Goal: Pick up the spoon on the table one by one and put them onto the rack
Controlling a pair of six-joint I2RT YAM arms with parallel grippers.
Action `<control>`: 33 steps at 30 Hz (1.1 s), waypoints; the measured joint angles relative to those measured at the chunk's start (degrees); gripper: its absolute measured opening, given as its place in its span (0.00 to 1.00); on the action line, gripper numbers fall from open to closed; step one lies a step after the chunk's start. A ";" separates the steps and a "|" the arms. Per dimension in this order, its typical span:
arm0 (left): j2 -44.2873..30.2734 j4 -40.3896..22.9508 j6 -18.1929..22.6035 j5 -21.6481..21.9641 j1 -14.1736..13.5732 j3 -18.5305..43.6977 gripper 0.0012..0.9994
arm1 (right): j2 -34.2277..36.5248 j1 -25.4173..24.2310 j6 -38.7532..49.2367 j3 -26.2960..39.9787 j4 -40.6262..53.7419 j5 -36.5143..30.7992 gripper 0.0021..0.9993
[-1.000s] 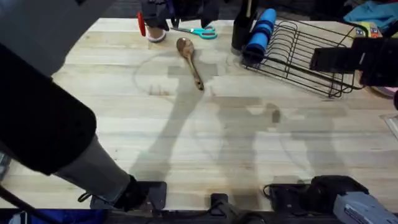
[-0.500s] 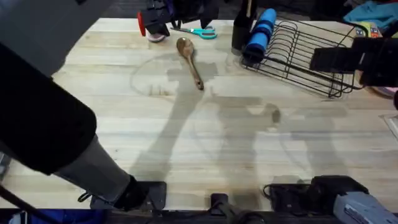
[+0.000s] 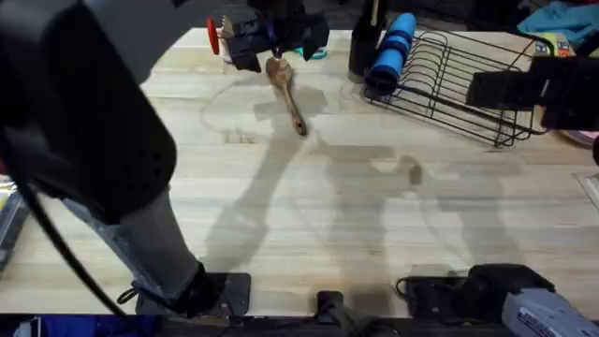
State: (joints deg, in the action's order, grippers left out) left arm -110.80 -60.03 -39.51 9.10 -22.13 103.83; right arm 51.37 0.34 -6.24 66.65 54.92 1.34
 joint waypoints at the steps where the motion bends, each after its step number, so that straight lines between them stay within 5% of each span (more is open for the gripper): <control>1: -0.48 -0.02 0.00 0.15 0.00 0.00 0.99 | 0.00 0.00 0.00 0.00 0.00 0.00 0.99; 33: -11.92 6.46 0.00 2.59 0.00 0.00 0.99 | 0.00 0.00 0.00 0.00 0.00 0.00 0.99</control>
State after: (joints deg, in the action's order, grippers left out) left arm -122.72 -53.57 -39.51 11.68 -22.13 103.83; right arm 51.37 0.34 -6.24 66.65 54.92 1.34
